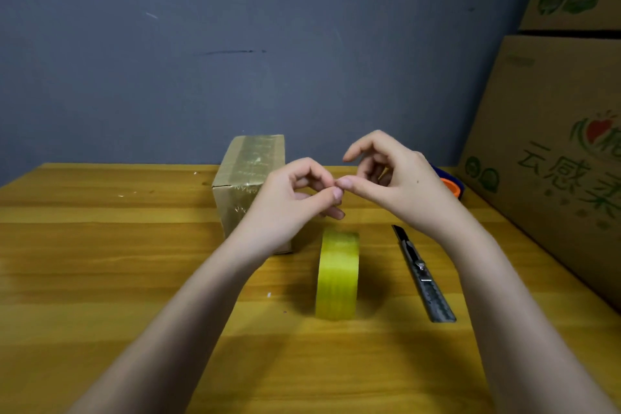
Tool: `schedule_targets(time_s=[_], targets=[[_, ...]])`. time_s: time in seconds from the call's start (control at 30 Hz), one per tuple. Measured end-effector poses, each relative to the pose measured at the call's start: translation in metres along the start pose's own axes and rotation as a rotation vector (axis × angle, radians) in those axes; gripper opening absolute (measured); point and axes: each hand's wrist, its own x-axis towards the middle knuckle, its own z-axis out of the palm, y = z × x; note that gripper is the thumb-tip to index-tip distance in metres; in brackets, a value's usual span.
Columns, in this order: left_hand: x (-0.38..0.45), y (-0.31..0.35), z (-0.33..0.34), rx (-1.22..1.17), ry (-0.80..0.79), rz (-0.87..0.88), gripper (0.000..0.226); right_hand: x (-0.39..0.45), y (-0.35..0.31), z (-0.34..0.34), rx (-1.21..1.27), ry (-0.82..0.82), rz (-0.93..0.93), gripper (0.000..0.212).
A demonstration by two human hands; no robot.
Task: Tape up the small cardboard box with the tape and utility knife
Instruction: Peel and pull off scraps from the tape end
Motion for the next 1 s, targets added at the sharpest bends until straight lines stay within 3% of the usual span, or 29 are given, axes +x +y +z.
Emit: schedule_targets(time_s=[0.2, 0.33, 0.63, 1.0], targets=[[0.001, 0.004, -0.006, 0.001, -0.019, -0.057, 0.008, 0.005, 0.005, -0.007, 0.22, -0.168, 0.105, 0.016], [0.002, 0.01, -0.01, 0.048, -0.046, -0.093, 0.017, 0.005, 0.006, -0.007, 0.324, -0.215, 0.157, 0.015], [0.002, 0.011, -0.009, 0.219, 0.075, -0.018, 0.016, 0.004, 0.002, -0.013, 0.246, -0.222, 0.166, 0.012], [0.001, 0.014, -0.005, 0.216, 0.16, -0.053, 0.018, 0.004, -0.002, -0.016, 0.141, -0.169, 0.119, 0.009]])
